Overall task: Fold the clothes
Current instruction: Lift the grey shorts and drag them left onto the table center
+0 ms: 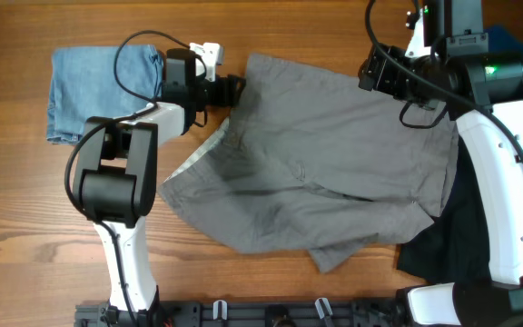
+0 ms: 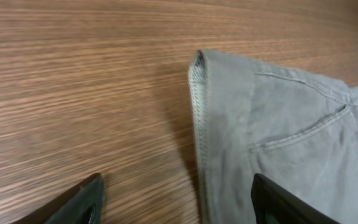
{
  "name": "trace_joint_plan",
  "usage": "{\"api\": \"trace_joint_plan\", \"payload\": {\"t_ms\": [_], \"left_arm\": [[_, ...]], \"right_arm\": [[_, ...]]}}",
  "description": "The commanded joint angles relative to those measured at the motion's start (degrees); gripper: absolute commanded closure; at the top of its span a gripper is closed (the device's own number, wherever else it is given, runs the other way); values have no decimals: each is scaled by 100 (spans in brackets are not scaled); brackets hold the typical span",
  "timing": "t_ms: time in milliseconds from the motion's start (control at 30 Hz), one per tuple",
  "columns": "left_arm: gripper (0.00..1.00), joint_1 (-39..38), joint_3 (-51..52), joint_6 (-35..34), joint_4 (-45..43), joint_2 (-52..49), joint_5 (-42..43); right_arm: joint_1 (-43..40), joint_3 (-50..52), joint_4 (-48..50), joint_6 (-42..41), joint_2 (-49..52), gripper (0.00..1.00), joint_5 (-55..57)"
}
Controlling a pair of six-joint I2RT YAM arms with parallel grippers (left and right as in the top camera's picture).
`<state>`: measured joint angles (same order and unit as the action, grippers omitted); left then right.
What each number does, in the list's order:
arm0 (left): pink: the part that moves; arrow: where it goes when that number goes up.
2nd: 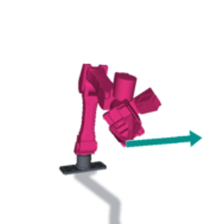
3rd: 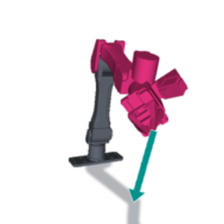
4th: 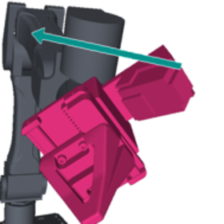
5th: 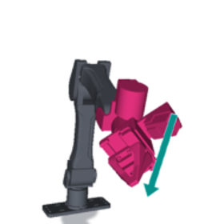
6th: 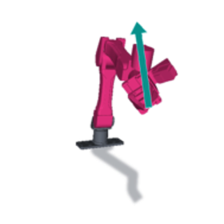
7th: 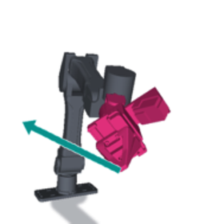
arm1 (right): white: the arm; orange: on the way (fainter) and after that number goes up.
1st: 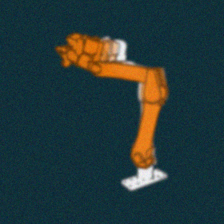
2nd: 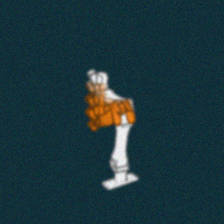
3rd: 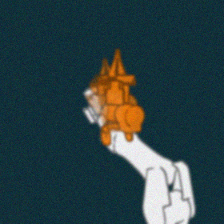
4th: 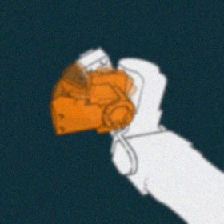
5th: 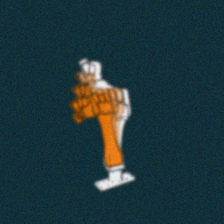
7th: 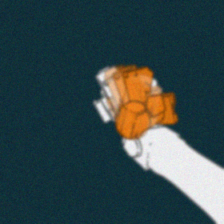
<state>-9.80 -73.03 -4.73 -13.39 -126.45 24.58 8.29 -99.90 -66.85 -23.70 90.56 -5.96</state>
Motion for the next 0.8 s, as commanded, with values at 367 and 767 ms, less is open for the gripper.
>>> {"api": "trace_joint_plan", "payload": {"t_ms": [367, 767], "left_arm": [[61, -938, 63, -173, 313, -599, -361], [93, 1296, -354, -1696, -535, 378, -1115]], "right_arm": [[-7, -59, -9, 120, -72, 15, 15], [-7, -59, -13, 125, -68, 15, -2]]}}
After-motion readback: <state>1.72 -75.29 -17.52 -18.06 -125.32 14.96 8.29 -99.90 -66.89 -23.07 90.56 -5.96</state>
